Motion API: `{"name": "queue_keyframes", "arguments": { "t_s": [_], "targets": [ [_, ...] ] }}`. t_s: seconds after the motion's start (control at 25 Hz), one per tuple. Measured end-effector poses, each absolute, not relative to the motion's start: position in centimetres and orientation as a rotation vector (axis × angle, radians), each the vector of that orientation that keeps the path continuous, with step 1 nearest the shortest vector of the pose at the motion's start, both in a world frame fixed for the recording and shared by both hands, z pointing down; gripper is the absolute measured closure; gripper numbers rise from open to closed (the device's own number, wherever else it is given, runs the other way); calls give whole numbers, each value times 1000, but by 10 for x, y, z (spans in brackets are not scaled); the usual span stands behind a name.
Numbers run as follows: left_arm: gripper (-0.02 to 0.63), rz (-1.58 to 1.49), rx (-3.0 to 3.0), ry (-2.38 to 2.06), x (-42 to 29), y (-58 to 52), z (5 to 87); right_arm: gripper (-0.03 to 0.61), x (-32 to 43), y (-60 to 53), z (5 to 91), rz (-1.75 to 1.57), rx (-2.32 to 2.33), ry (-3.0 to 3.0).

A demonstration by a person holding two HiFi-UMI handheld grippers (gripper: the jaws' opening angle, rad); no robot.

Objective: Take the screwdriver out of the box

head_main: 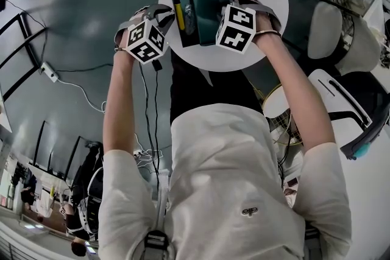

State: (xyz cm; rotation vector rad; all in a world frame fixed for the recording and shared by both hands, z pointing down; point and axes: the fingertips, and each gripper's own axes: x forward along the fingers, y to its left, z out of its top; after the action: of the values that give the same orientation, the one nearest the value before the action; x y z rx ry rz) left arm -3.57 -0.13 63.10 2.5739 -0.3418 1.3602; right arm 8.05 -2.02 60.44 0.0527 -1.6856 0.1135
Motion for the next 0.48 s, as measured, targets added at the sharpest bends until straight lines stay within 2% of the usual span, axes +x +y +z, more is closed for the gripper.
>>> {"name": "queue_keyframes", "arguments": {
  "t_s": [0.48],
  "targets": [
    [545,1404,2563,-339,-56,0,632,433,81,-22,605,112,49,-1685]
  ]
}}
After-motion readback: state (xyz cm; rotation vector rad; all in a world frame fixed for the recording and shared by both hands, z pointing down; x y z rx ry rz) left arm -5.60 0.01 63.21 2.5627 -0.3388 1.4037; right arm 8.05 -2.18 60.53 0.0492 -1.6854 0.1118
